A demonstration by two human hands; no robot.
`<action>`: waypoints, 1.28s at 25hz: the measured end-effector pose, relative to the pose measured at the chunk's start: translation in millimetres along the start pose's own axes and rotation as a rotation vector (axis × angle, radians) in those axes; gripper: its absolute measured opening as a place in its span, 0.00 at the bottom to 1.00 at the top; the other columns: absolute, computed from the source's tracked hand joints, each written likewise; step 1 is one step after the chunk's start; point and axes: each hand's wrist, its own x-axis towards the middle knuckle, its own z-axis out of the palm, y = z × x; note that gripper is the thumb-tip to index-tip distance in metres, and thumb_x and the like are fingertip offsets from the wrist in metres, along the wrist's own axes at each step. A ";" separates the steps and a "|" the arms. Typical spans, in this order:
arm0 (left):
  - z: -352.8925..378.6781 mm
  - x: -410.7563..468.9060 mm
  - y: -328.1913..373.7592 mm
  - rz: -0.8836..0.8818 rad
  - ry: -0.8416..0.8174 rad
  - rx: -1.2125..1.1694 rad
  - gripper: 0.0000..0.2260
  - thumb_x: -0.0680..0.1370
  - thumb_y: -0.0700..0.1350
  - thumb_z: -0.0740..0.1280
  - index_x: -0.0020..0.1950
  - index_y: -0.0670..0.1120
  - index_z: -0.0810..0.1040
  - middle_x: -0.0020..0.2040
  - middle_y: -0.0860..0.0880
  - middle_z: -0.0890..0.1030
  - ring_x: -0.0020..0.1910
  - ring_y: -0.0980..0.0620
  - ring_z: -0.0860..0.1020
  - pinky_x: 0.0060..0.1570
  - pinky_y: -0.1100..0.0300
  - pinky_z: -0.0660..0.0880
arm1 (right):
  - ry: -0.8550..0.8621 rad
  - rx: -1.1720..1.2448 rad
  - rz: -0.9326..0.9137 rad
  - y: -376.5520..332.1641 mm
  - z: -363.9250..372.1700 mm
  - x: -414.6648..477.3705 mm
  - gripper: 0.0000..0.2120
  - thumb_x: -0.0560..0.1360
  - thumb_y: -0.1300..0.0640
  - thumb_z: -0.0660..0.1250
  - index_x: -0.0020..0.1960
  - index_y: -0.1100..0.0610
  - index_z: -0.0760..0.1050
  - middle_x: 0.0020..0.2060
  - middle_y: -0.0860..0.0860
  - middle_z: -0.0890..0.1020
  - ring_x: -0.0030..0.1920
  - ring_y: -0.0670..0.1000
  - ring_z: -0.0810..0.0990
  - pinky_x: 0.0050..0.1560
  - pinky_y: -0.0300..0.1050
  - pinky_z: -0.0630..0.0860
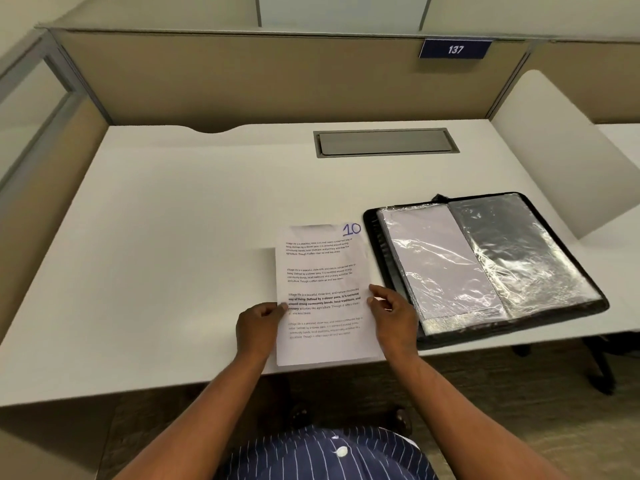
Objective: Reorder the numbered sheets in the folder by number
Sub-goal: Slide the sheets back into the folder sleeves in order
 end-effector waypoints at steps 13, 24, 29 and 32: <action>89.0 -87.8 53.2 0.262 0.004 0.319 0.09 0.76 0.53 0.72 0.38 0.51 0.79 0.36 0.57 0.81 0.37 0.58 0.79 0.35 0.61 0.70 | 0.126 -0.170 -0.182 7.4 -99.0 -24.1 0.12 0.81 0.63 0.67 0.61 0.53 0.81 0.53 0.42 0.81 0.54 0.42 0.80 0.57 0.47 0.82; 254.8 -193.9 74.9 0.381 0.069 0.450 0.09 0.77 0.57 0.70 0.43 0.54 0.77 0.40 0.59 0.80 0.38 0.61 0.77 0.33 0.66 0.66 | 0.083 -0.478 -0.412 36.9 -240.1 14.8 0.11 0.80 0.55 0.69 0.61 0.52 0.82 0.58 0.47 0.84 0.58 0.48 0.79 0.60 0.47 0.75; 330.0 -226.9 85.3 0.353 0.061 0.380 0.07 0.78 0.56 0.70 0.44 0.54 0.80 0.41 0.60 0.82 0.40 0.62 0.79 0.35 0.66 0.70 | 0.019 -0.601 -0.540 53.6 -289.0 24.6 0.17 0.77 0.48 0.65 0.61 0.51 0.83 0.59 0.47 0.83 0.59 0.51 0.80 0.58 0.51 0.74; 361.0 -235.3 88.7 0.219 0.017 0.253 0.09 0.77 0.55 0.72 0.41 0.52 0.82 0.37 0.56 0.83 0.37 0.59 0.81 0.35 0.62 0.73 | 0.003 -0.658 -0.582 58.7 -311.9 26.8 0.21 0.74 0.45 0.61 0.61 0.51 0.83 0.58 0.48 0.83 0.57 0.53 0.81 0.53 0.53 0.75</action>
